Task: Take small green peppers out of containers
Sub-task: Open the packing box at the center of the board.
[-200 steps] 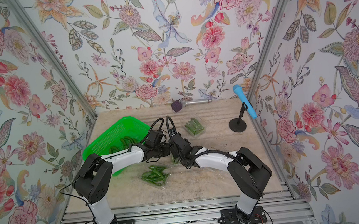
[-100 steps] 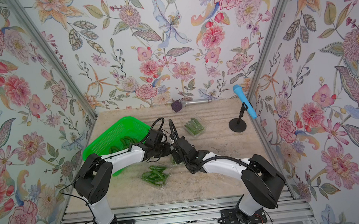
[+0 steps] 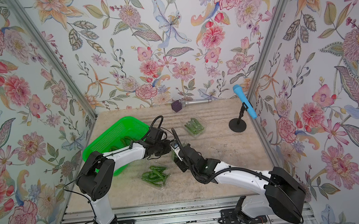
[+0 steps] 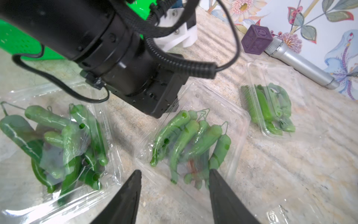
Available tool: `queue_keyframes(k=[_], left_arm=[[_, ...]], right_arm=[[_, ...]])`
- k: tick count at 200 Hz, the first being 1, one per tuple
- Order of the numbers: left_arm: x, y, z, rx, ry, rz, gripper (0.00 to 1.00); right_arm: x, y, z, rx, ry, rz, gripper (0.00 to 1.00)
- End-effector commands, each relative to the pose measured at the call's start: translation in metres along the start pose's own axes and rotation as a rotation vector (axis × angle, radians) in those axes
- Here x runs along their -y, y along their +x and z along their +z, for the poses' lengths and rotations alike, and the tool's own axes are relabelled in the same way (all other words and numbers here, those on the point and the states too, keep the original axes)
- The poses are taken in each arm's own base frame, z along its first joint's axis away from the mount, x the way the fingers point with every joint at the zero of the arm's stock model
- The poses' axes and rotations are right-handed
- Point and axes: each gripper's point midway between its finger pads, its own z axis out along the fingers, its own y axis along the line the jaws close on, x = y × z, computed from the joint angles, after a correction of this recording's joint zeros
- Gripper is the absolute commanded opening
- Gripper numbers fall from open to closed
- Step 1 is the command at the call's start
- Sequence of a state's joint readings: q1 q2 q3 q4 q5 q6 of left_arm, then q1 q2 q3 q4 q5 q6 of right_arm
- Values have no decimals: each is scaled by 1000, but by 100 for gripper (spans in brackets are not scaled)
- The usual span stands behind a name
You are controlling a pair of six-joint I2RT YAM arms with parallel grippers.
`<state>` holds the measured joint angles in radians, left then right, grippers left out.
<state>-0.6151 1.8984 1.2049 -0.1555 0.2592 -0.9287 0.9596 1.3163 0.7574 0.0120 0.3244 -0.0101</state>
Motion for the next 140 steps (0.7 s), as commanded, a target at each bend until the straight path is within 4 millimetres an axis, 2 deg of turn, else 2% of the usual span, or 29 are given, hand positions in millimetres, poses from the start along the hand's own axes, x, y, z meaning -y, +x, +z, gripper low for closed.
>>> queue_keyframes(k=[1,49,114,140], left_arm=[[-1,-1,4,-12,8,-43,0],[0,-2,3,-6,7,-41,0],[0,1,5,-18,17,-40,0],[1,1,5,-17,27,-41,0]], right_arm=[[-5,2,2,-21,50,-137,58],[-21,7,17,-40,59,-222,59],[-29,1,37,-44,51,-221,59],[-24,3,46,-51,92,-222,59]])
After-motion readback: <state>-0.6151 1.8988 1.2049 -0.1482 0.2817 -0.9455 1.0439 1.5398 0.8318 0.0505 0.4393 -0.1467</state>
